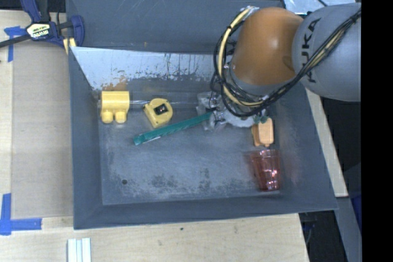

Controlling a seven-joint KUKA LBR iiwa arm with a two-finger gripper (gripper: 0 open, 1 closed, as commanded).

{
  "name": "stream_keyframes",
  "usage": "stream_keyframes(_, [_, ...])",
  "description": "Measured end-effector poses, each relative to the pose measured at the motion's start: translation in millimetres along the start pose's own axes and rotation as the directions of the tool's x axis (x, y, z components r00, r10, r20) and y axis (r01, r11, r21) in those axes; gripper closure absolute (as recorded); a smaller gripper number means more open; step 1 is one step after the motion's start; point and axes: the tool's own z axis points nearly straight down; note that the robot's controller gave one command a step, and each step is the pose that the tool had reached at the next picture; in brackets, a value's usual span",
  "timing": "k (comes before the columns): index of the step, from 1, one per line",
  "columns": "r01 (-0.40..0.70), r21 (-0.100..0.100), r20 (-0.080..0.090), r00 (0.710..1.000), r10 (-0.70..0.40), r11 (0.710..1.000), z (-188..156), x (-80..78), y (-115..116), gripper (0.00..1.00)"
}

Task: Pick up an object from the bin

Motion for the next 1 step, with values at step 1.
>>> stream_keyframes(1, [0.189, 0.001, 0.005, 0.982, -0.189, 0.982, -1.4, -0.9, -10.3, 1.00])
